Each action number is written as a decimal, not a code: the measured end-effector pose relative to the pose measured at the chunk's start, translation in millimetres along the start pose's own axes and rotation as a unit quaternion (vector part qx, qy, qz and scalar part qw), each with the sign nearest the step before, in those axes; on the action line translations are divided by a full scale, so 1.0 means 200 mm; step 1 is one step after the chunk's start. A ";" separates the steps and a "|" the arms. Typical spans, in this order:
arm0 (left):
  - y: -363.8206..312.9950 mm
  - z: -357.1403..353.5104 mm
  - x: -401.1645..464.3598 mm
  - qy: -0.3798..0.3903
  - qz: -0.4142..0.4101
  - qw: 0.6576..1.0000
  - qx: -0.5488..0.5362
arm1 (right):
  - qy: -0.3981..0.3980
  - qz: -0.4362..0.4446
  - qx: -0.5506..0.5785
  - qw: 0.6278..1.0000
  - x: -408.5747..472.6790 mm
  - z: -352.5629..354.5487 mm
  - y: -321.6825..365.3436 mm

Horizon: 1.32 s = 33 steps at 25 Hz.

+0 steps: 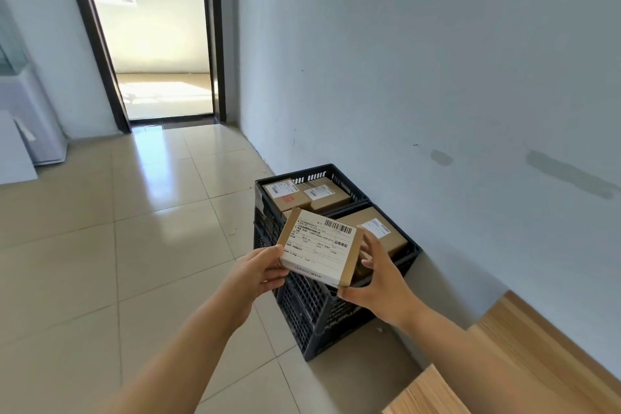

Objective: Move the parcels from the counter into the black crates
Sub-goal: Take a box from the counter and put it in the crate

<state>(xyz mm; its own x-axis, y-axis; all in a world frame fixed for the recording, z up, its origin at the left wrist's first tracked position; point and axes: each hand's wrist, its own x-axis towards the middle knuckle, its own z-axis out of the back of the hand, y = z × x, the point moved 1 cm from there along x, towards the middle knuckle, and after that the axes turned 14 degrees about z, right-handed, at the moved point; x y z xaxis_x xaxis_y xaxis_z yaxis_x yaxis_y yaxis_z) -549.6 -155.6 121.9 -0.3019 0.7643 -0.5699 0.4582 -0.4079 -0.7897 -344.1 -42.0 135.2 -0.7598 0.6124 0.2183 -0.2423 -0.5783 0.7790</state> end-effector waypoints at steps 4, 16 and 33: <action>-0.14 0.11 0.28 -0.017 0.010 1.000 -0.007 | 0.024 -0.009 0.025 0.999 0.34 -0.07 -0.14; -0.92 0.28 1.28 -0.065 0.042 0.995 0.061 | 0.006 -0.043 0.078 0.996 1.53 -0.08 -0.63; -1.56 0.18 2.99 0.012 0.117 0.907 0.405 | -0.140 -0.375 -0.132 0.907 2.22 -0.03 -1.45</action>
<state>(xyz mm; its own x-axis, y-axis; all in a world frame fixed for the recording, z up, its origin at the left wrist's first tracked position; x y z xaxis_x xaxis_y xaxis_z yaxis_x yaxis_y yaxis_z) -903.5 410.5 19.0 -0.2532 0.6167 -0.7454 -0.2605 -0.7855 -0.5613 -615.6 395.0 2.5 -0.1470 0.9783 -0.1460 -0.7918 -0.0279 0.6101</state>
